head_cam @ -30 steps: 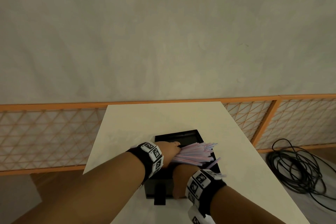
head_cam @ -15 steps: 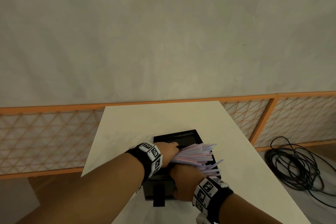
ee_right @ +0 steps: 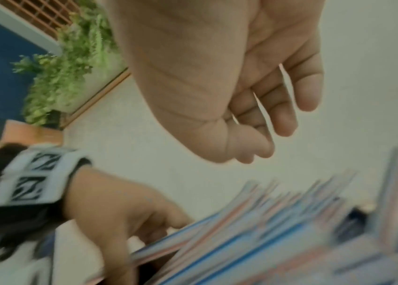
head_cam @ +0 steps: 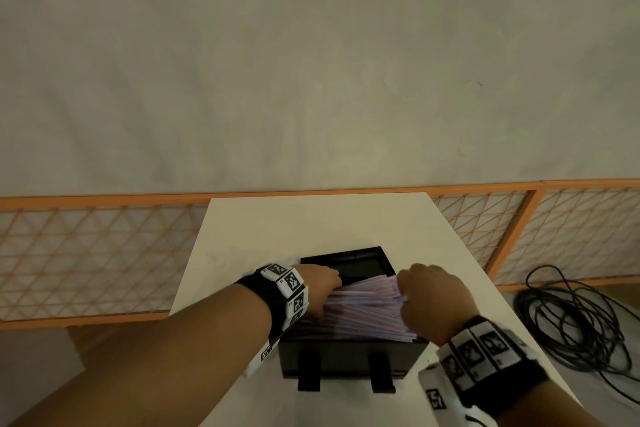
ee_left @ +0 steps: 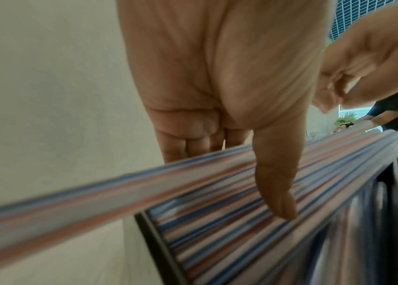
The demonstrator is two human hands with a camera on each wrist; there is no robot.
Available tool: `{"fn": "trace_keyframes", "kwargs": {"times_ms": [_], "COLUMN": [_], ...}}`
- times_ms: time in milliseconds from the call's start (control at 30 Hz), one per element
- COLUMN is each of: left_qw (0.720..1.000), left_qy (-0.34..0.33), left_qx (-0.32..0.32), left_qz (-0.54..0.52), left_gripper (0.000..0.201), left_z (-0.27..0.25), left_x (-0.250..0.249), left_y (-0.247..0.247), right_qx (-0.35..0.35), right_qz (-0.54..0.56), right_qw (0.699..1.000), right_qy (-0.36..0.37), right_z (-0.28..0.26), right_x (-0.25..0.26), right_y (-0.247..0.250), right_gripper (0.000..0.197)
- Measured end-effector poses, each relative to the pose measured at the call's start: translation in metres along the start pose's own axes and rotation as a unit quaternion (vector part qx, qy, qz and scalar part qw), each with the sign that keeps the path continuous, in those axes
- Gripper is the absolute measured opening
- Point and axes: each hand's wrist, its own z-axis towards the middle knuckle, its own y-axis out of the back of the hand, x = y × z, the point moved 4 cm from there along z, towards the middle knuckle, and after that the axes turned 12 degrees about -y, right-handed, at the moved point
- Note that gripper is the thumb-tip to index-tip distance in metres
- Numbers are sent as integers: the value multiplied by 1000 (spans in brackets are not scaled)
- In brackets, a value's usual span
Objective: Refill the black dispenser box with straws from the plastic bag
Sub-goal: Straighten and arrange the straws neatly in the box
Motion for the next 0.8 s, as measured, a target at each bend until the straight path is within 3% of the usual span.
{"fn": "trace_keyframes", "kwargs": {"times_ms": [133,200,400,533,633,700,800], "left_qw": [1000,999,999,999,1000,999,999], "left_qy": [10,17,25,22,13,11,6], "left_qx": [-11,-12,-13,-6,-8,-1,3], "left_qz": [-20,-26,-36,-32,-27,-34,-38], "left_gripper": [73,74,76,80,80,77,67], "left_z": [0,0,-4,-7,-9,-12,-19], "left_x": [0,-2,-2,-3,-4,-2,4], "left_y": [-8,-11,-12,-8,-2,2,13], "right_qx": [111,112,71,-82,-178,-160,-84], "right_qz": [-7,9,83,142,274,341,307], "right_qw": [994,993,994,986,945,926,944], "right_qy": [15,36,-1,-21,8,39,86], "right_z": [11,11,8,-16,-39,-42,-30], "right_x": [-28,-34,-58,-79,-87,-73,-37], "right_y": [-22,-24,47,125,162,157,106], "right_gripper": [30,28,18,13,16,18,28]}}
